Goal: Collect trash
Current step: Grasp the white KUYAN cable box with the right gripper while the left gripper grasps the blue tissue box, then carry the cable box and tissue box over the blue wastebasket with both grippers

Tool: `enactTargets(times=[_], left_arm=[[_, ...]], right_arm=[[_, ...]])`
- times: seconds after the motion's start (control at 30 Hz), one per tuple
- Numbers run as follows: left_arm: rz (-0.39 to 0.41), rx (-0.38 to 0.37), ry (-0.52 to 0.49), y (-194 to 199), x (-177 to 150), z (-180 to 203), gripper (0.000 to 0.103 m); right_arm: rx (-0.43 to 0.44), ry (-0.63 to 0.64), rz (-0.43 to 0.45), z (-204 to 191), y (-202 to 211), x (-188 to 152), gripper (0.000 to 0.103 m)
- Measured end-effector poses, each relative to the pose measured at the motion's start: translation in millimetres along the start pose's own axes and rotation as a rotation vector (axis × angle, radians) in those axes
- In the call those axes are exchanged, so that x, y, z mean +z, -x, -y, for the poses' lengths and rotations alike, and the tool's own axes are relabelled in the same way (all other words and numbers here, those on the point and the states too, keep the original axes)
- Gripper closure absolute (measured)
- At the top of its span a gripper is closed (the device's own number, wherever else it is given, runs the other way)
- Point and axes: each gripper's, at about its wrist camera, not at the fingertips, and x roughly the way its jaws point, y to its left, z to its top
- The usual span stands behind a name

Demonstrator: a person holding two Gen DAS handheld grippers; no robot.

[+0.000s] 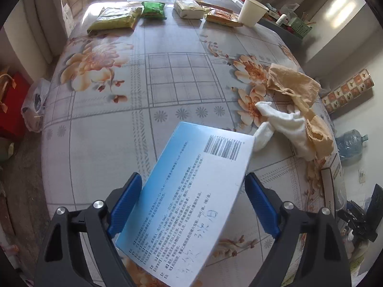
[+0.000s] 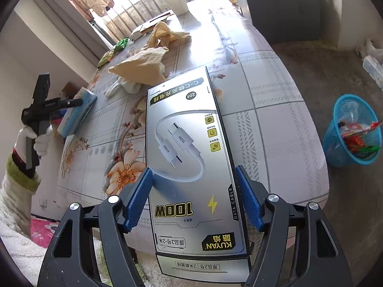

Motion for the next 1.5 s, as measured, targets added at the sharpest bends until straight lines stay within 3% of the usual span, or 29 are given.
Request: enactTargets(times=[0.1,0.3,0.43,0.67,0.8,1.0,1.1,1.5], left_arm=[[0.031,-0.055,0.072,9,-39,11,0.017],[0.071,-0.157,0.187,25,-83,26,0.017],[0.094,-0.176,0.214,30,-103,32,0.017],[0.03,-0.233,0.173,23,-127,64,0.017],[0.077,-0.149,0.117,32,-129,82,0.016],[0.113,0.089,-0.077,17,-119,114,0.014],[0.098,0.105,-0.111,6,-116,118,0.014],[0.075,0.131,-0.046,-16,-99,102,0.014]], right_arm=[[0.002,-0.04,0.009,2,1,1,0.038],[0.049,-0.148,0.027,11,7,4,0.034],[0.115,-0.208,0.032,21,11,-1,0.029],[0.175,-0.197,0.002,9,9,-11,0.029],[0.11,-0.158,0.022,2,12,-12,0.028],[0.035,-0.097,0.08,-16,14,-5,0.017],[0.002,-0.061,0.081,-27,7,0,0.016],[-0.135,0.057,0.041,-50,-19,12,0.015]])
